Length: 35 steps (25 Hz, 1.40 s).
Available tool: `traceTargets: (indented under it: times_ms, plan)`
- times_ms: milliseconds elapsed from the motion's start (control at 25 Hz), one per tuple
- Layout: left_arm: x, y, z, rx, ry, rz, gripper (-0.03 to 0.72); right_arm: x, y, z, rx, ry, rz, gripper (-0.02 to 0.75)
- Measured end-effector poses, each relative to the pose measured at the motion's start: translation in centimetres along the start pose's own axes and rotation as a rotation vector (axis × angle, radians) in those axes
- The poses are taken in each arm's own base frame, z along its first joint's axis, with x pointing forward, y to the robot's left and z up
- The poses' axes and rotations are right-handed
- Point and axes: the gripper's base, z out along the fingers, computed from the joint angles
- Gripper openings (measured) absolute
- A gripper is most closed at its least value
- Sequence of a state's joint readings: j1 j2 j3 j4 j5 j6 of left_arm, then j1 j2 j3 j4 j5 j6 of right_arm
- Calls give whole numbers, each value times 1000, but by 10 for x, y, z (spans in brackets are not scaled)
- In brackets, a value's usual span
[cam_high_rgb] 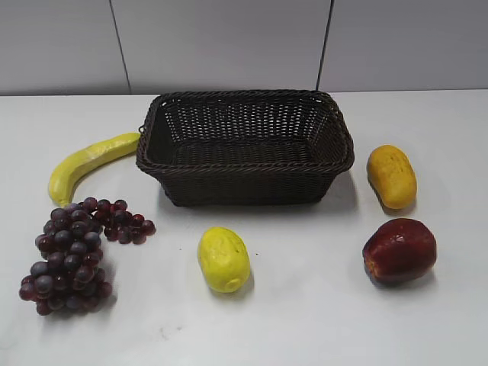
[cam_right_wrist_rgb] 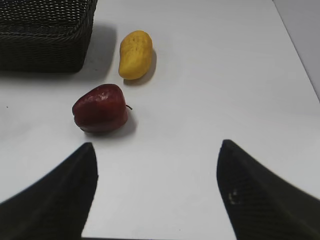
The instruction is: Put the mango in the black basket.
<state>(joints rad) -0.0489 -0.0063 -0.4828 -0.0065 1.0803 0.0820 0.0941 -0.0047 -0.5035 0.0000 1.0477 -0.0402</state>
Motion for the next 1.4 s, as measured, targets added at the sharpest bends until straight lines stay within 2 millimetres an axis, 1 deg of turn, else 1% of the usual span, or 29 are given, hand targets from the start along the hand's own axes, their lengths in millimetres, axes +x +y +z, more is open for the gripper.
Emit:
traceTargets:
  times_ms: [800,880,960,1080,1160,1240,1280,1400]
  plan:
    - [0,0,0,0,0,0,230,0,0,0,0,1,3,570]
    - [0,0,0,0,0,0,230,-7,0,0,1,-26,13,570]
    - [0,0,0,0,0,0,230,-24,-1,0,4,-139,17,577]
    - [0,0,0,0,0,0,230,-50,-3,15,16,-245,10,627]
    - [0,0,0,0,0,0,230,-64,-4,36,30,-238,-9,654]
    - [0,0,0,0,0,0,230,-76,-5,62,32,-206,-22,664]
    - [0,0,0,0,0,0,230,-82,-5,81,29,-183,-26,666]
    - [0,0,0,0,0,0,230,-93,-5,128,15,-75,-17,667]
